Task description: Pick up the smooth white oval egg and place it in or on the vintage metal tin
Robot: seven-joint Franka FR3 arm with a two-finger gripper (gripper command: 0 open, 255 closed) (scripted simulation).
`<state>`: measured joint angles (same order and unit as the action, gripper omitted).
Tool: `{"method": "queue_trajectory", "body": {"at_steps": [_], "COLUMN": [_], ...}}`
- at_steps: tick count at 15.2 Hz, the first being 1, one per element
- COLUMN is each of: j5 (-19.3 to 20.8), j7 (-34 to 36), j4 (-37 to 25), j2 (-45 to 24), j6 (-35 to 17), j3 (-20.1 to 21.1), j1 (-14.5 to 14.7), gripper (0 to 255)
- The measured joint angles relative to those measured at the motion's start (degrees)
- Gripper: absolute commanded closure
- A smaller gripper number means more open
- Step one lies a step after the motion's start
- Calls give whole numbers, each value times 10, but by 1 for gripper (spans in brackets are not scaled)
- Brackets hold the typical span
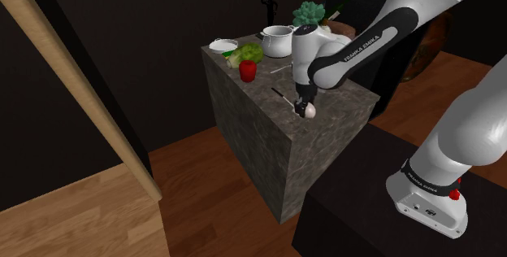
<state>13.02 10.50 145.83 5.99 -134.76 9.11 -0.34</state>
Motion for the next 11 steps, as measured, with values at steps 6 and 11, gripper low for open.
{"method": "queue_trajectory", "body": {"at_steps": [6,11], "j5": [-17,-28], "j7": [-18,-32], "j4": [-15,-32], "j2": [36,63], "j6": [49,92], "j3": [-1,-3], "j1": [4,6], "gripper": [255,255]}}
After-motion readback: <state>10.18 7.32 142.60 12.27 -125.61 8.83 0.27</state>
